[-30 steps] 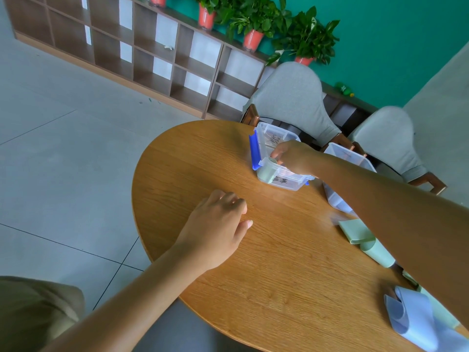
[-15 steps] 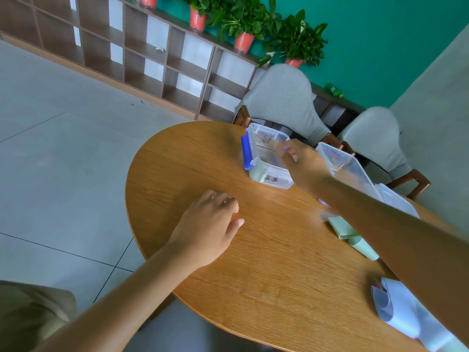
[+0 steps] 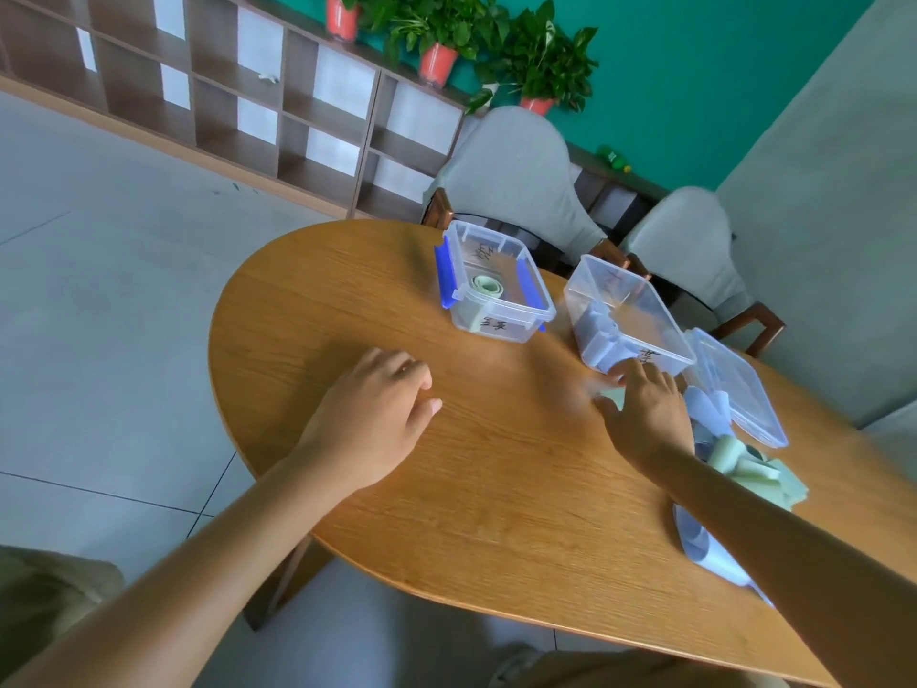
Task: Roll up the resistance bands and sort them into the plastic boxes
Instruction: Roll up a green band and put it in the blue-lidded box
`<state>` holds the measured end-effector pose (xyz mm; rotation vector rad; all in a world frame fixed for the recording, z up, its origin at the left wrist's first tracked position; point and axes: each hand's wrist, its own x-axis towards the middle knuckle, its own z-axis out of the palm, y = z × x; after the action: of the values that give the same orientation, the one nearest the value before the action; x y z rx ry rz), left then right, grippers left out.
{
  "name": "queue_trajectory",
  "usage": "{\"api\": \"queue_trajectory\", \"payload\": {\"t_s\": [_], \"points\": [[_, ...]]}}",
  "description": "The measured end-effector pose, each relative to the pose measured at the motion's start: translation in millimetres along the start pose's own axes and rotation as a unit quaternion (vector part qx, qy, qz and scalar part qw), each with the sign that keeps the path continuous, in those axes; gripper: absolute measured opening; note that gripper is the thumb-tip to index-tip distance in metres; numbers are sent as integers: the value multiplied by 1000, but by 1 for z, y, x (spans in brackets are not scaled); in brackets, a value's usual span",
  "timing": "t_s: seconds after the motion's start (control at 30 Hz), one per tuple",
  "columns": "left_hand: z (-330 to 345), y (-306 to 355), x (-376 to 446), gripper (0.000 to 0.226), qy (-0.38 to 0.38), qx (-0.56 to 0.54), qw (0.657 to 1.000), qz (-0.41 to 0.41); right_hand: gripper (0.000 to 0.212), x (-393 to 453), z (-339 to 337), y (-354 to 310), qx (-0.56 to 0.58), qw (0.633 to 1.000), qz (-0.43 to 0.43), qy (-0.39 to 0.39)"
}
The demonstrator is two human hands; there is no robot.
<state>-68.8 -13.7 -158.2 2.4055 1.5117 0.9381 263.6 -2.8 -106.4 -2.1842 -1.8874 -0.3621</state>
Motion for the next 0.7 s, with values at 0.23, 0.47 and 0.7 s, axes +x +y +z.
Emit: {"api": "queue_trajectory", "payload": {"t_s": [0.23, 0.47, 0.7], "points": [[-2, 0, -2, 28, -3, -5, 1000, 2, 13, -5, 10, 12, 32, 998, 52, -25], [-3, 1, -1, 29, -11, -3, 1000, -1, 11, -4, 5, -7, 106, 994, 39, -3], [-4, 2, -1, 28, -12, -8, 1000, -5, 7, -21, -11, -57, 237, 971, -26, 4]]}}
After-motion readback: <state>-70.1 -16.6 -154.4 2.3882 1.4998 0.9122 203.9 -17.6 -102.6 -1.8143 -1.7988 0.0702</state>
